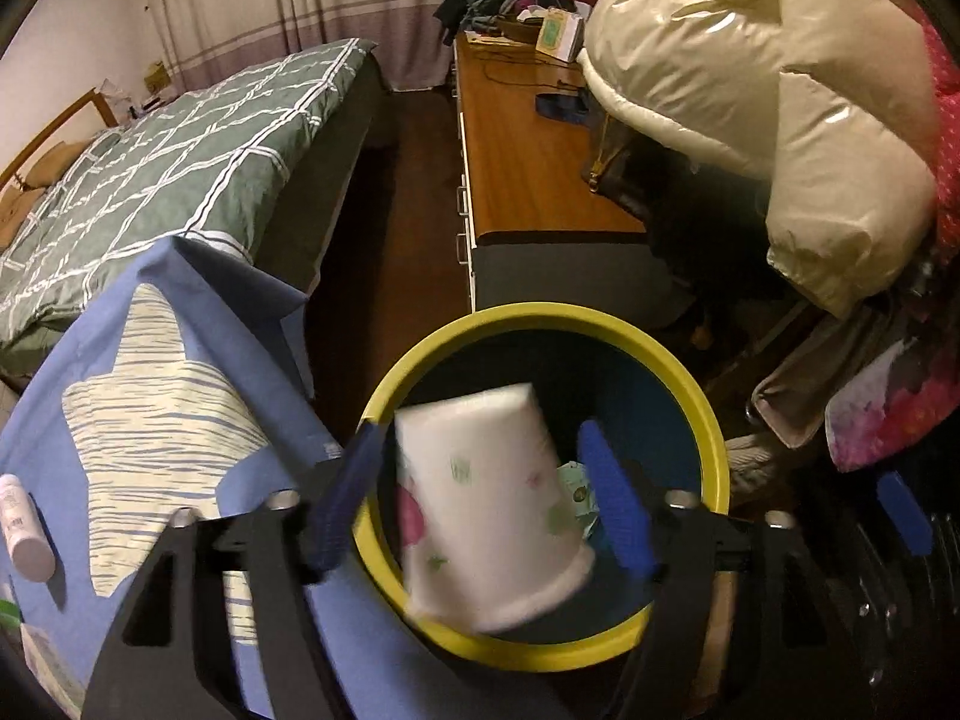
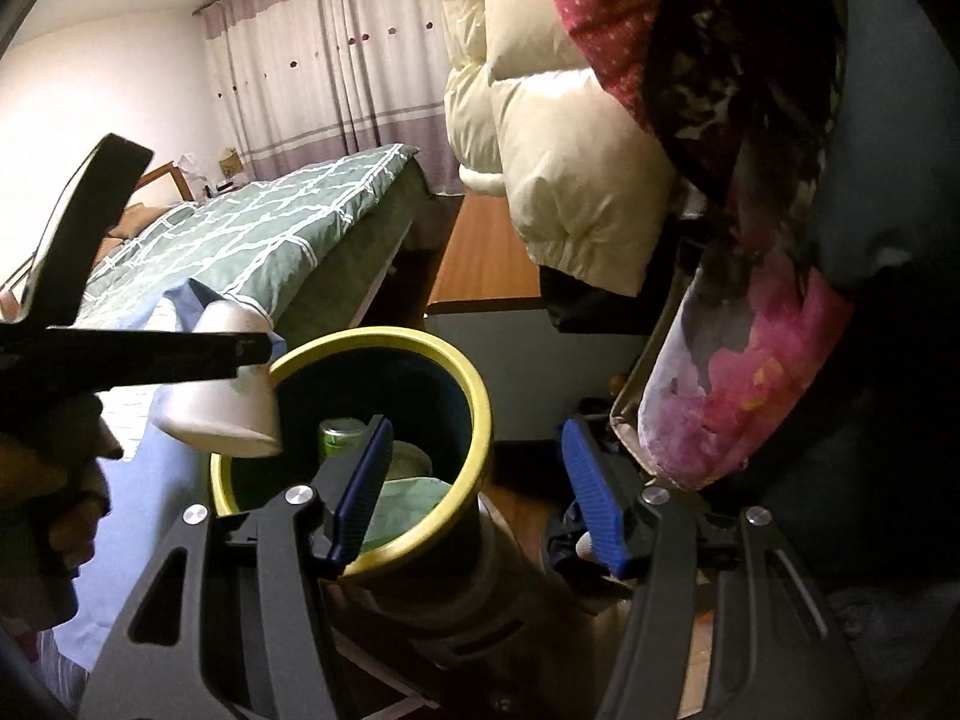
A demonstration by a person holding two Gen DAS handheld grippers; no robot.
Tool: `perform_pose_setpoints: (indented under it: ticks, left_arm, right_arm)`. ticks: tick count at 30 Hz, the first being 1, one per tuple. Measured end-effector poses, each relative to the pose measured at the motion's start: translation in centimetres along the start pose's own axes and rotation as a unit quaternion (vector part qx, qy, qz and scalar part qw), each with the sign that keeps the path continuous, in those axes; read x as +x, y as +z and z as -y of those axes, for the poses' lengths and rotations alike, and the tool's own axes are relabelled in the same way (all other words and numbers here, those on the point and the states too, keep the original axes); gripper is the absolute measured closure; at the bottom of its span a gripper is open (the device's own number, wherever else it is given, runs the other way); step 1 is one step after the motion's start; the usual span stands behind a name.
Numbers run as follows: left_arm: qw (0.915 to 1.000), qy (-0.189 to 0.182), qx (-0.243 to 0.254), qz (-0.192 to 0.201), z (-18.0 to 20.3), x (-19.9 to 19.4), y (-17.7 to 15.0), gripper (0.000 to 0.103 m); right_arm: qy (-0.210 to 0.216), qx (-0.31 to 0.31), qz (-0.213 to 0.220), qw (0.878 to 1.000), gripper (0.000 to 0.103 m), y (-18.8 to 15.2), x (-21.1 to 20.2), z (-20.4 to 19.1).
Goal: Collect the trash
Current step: 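Carry the paper cup over the yellow bin and open the left gripper, then move both tools back over the table toward the foam net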
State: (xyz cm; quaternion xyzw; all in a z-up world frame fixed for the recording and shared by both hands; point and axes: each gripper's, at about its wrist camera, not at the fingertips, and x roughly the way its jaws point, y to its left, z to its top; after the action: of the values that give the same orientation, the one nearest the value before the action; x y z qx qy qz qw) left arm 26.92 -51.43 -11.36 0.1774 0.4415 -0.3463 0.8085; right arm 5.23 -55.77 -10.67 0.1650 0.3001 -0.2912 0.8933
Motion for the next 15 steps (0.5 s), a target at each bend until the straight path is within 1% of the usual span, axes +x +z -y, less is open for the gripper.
perform_pose_setpoints:
  ticks: [3, 6, 7, 9, 11, 12, 13, 15]
  left_arm:
    - [0.9999, -0.001, -0.009, 0.013, -0.6, -1.5, -0.6, 0.023]
    - [0.9990, -0.004, -0.023, 0.038, -2.3, -4.9, -2.1, 0.021]
    - [0.9981, -0.003, -0.029, 0.053, -3.2, -6.6, -3.0, 0.020]
    - [0.9964, 0.002, -0.039, 0.075, -4.8, -9.0, -4.4, 0.013]
    - [0.9930, 0.015, -0.054, 0.105, -7.0, -12.0, -6.3, 0.010]
    - [0.9913, 0.022, -0.059, 0.116, -8.0, -13.2, -7.2, 0.009]
    - [0.9886, 0.037, -0.067, 0.130, -9.4, -14.8, -8.6, 0.009]
    - [0.9846, 0.050, -0.081, 0.147, -11.4, -16.9, -10.5, 0.007]
  right_arm:
    - [0.004, -0.002, -0.001, 1.000, 0.046, -0.1, 0.1, -0.2]
    - [0.013, -0.006, -0.002, 1.000, 0.046, -0.3, 0.2, -0.6]
    - [0.017, -0.009, -0.003, 1.000, 0.046, -0.4, 0.3, -1.1]
    - [0.022, -0.013, -0.005, 1.000, 0.046, -0.5, 0.3, -1.7]
    - [0.028, -0.019, -0.005, 0.999, 0.046, -0.6, 0.4, -2.4]
    - [0.030, -0.023, -0.004, 0.999, 0.046, -0.6, 0.2, -3.0]
    - [0.031, -0.025, -0.004, 0.999, 0.046, -0.6, 0.2, -3.2]
    - [0.036, -0.032, -0.002, 0.999, 0.046, -0.5, 0.0, -4.3]
